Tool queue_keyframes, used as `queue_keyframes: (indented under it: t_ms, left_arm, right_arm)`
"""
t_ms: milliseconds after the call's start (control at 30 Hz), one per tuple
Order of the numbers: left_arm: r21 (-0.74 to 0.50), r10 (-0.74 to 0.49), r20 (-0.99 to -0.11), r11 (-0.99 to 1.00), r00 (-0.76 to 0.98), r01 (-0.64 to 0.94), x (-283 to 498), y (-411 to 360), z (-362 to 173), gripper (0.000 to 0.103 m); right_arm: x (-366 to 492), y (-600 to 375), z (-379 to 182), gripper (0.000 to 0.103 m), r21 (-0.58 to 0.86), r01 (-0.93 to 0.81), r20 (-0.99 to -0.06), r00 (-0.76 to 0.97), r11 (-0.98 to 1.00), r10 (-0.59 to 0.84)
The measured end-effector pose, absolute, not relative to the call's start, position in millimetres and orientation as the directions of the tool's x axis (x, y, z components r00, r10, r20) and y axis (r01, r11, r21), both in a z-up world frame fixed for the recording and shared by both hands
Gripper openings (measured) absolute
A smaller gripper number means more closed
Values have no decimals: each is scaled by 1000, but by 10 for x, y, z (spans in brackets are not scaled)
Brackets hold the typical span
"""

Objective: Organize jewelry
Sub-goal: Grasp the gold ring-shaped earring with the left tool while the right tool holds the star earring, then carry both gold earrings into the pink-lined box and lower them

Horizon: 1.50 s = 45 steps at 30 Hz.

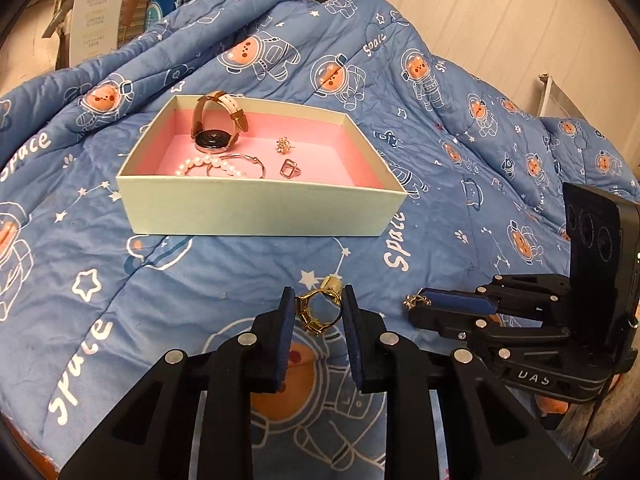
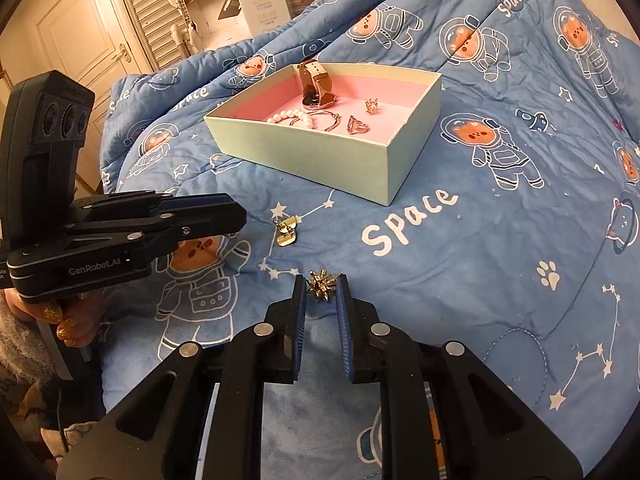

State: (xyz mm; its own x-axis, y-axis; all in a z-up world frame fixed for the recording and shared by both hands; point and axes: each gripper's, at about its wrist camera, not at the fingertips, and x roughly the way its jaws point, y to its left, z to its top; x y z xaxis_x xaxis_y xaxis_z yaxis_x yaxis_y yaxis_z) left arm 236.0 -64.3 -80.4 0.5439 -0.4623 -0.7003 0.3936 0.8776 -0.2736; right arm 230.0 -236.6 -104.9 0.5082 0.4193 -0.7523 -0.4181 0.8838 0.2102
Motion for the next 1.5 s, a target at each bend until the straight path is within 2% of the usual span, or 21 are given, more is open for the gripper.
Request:
queue_keyframes:
  t_ms: [367,700,933,1233,1500]
  left_arm:
    - [-235,-425,-717,894,553,382,2421,-511,-549,23]
    - [-218,-399,-775,896,489,386,3053,-606,-314,23]
    - [-251,-395,-823,897,407,362,3531,-690,-390,23]
    - [-335,-444,-853,869,275,363,3854,-823,-564,23]
    - [-312,-421,-878,864,229,394,3911,-956,-708,23]
  right_arm:
    - [2481,-2219,-716,16,216,-512,-735,475,831,484]
    - [3106,-2097,-314,16,26,-569,-759,524,822,386]
    - [3646,-1958,-384,16,-29,-572,-817,486,820,310]
    - [4104,-1843,-634,16,1,-601,-888,368,799,277]
    - [4330,-1709,-827,16,-19,-645,-936,280,764,213]
